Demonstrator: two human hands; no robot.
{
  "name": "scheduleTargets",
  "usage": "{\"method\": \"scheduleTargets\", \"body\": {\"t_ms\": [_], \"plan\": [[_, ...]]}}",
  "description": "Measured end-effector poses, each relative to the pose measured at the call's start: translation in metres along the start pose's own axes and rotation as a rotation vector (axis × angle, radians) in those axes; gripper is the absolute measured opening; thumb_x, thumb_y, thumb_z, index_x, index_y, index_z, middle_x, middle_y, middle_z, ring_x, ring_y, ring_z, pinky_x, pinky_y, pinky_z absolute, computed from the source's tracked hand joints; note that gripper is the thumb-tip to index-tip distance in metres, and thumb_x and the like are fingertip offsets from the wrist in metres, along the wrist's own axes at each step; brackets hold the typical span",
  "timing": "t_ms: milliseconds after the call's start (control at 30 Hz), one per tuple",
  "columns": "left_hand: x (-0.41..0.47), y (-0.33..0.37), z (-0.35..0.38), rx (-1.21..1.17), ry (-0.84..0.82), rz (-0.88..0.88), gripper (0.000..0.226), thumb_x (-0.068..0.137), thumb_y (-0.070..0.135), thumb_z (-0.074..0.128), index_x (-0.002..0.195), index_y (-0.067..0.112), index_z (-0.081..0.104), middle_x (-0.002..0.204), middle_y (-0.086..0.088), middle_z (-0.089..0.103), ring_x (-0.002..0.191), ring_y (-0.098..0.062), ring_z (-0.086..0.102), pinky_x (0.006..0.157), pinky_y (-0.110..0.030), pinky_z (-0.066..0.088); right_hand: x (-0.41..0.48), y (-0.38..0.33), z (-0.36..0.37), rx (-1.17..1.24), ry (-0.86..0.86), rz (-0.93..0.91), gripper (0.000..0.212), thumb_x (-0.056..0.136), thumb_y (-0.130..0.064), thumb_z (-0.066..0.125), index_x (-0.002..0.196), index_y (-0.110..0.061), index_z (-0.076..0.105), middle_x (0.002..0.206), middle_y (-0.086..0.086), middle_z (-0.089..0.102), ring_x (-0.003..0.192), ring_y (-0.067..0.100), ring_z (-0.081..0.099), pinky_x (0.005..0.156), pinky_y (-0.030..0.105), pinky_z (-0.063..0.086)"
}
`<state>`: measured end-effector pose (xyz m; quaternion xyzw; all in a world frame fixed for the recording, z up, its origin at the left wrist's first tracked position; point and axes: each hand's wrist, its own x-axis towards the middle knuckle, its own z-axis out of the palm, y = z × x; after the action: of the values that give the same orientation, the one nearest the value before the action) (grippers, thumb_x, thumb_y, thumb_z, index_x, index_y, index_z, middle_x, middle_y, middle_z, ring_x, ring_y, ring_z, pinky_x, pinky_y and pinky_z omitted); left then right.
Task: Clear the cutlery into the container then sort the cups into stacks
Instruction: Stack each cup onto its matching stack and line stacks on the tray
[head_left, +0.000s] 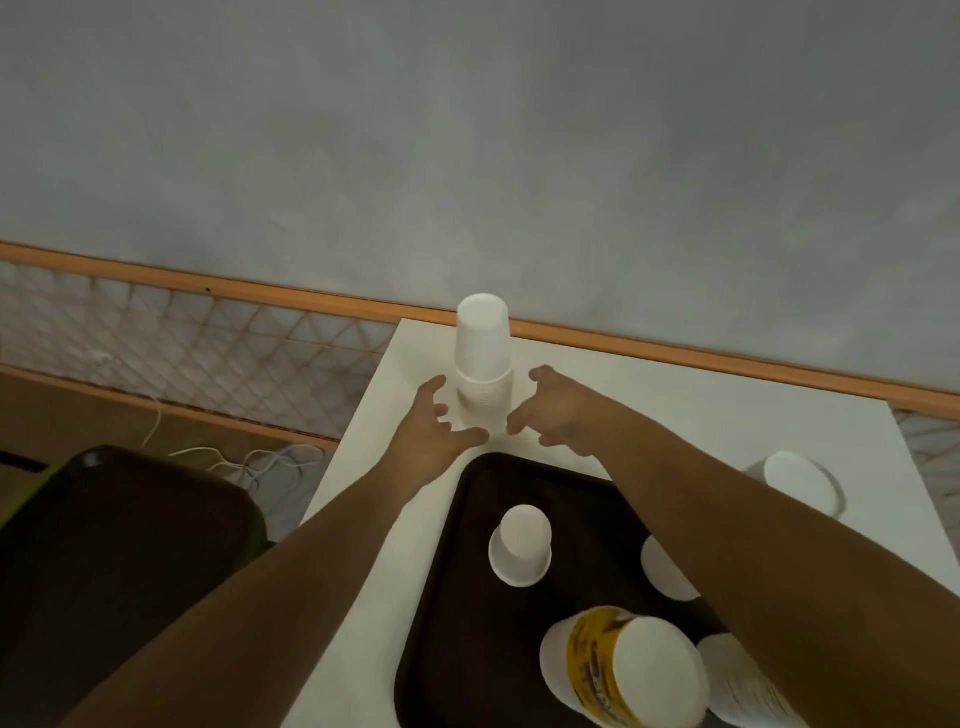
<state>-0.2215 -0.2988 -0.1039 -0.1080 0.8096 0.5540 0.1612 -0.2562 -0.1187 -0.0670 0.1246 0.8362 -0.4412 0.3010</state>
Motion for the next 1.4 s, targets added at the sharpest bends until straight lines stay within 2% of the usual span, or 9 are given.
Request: {"method": "scheduleTargets", "body": {"t_ms": [233, 433, 567, 767, 900, 1033, 1100, 1267, 1400], "plan": [[0.042, -0.020, 0.018, 0.001, -0.050, 0.004, 0.103, 0.080, 0.025, 0.088, 0.158, 0.031, 0.021, 0.153, -0.005, 0.048, 0.135, -0.027, 0.052, 0.113, -0.048, 0.045, 0.048, 0.014, 0.012, 0.094, -0.040, 0.011, 0.098, 0.080, 0.001, 0.077, 0.159, -0.021, 0.022, 0.151, 0.013, 0.042, 0.126, 0.033, 0.051, 0.101, 0.043, 0.053], [0.052, -0.028, 0.023, 0.031, -0.051, 0.039, 0.089, 0.077, 0.021, 0.089, 0.150, 0.026, 0.040, 0.143, 0.000, 0.059, 0.128, -0.025, 0.060, 0.111, -0.051, 0.048, 0.061, 0.013, 0.021, 0.214, -0.131, 0.021, 0.092, 0.078, 0.005, 0.076, 0.153, -0.024, 0.031, 0.148, 0.006, 0.044, 0.128, 0.032, 0.048, 0.092, 0.038, 0.052], [0.051, -0.028, 0.022, 0.018, -0.054, 0.032, 0.086, 0.079, 0.016, 0.087, 0.151, 0.025, 0.040, 0.144, -0.001, 0.058, 0.129, -0.025, 0.058, 0.111, -0.047, 0.048, 0.061, 0.018, 0.025, 0.308, -0.153, 0.019, 0.080, 0.080, -0.008, 0.081, 0.146, -0.024, 0.038, 0.141, 0.002, 0.049, 0.128, 0.030, 0.049, 0.099, 0.042, 0.050], [0.047, -0.027, 0.025, -0.027, -0.047, 0.039, 0.082, 0.081, 0.015, 0.085, 0.150, 0.024, 0.041, 0.142, -0.001, 0.061, 0.126, -0.024, 0.061, 0.105, -0.037, 0.050, 0.054, 0.020, 0.030, 0.382, -0.132, -0.061, 0.074, 0.078, -0.021, 0.085, 0.139, -0.028, 0.044, 0.131, -0.002, 0.057, 0.120, 0.025, 0.055, 0.083, 0.035, 0.052], [0.045, -0.024, 0.028, -0.050, -0.033, 0.064, 0.082, 0.082, 0.014, 0.085, 0.150, 0.025, 0.040, 0.143, 0.000, 0.058, 0.127, -0.024, 0.059, 0.100, -0.034, 0.049, 0.052, 0.021, 0.028, 0.427, -0.135, -0.092, 0.080, 0.074, -0.018, 0.086, 0.140, -0.028, 0.043, 0.131, -0.001, 0.059, 0.118, 0.024, 0.058, 0.096, 0.042, 0.054], [0.038, -0.017, 0.027, -0.036, 0.009, 0.094, 0.092, 0.075, 0.028, 0.091, 0.150, 0.029, 0.038, 0.140, -0.001, 0.060, 0.126, -0.026, 0.060, 0.107, -0.049, 0.052, 0.040, 0.014, 0.019, 0.400, -0.161, -0.128, 0.091, 0.066, -0.021, 0.091, 0.142, -0.030, 0.041, 0.132, -0.005, 0.059, 0.119, 0.023, 0.058, 0.106, 0.051, 0.047], [0.031, -0.007, 0.023, -0.025, 0.037, 0.110, 0.100, 0.068, 0.037, 0.093, 0.149, 0.030, 0.036, 0.139, -0.001, 0.058, 0.125, -0.025, 0.059, 0.105, -0.049, 0.053, 0.029, 0.008, 0.013, 0.371, -0.166, -0.159, 0.090, 0.065, -0.021, 0.091, 0.141, -0.030, 0.043, 0.131, -0.005, 0.061, 0.118, 0.023, 0.060, 0.105, 0.050, 0.047], [0.004, 0.022, 0.006, -0.070, 0.069, 0.154, 0.106, 0.065, 0.038, 0.095, 0.148, 0.026, 0.029, 0.132, 0.004, 0.055, 0.118, -0.018, 0.060, 0.099, -0.038, 0.054, -0.017, -0.020, -0.006, 0.257, -0.162, -0.240, 0.077, 0.074, -0.020, 0.086, 0.139, -0.028, 0.047, 0.126, -0.004, 0.064, 0.113, 0.020, 0.064, 0.101, 0.045, 0.051], [-0.013, 0.044, -0.009, -0.092, 0.115, 0.246, 0.109, 0.050, 0.051, 0.101, 0.138, 0.019, 0.046, 0.123, 0.003, 0.070, 0.111, -0.021, 0.070, 0.089, -0.048, 0.061, -0.064, -0.050, -0.018, 0.132, -0.200, -0.294, 0.059, 0.085, -0.023, 0.080, 0.137, -0.026, 0.052, 0.122, -0.003, 0.067, 0.103, 0.018, 0.065, 0.096, 0.041, 0.054]]}}
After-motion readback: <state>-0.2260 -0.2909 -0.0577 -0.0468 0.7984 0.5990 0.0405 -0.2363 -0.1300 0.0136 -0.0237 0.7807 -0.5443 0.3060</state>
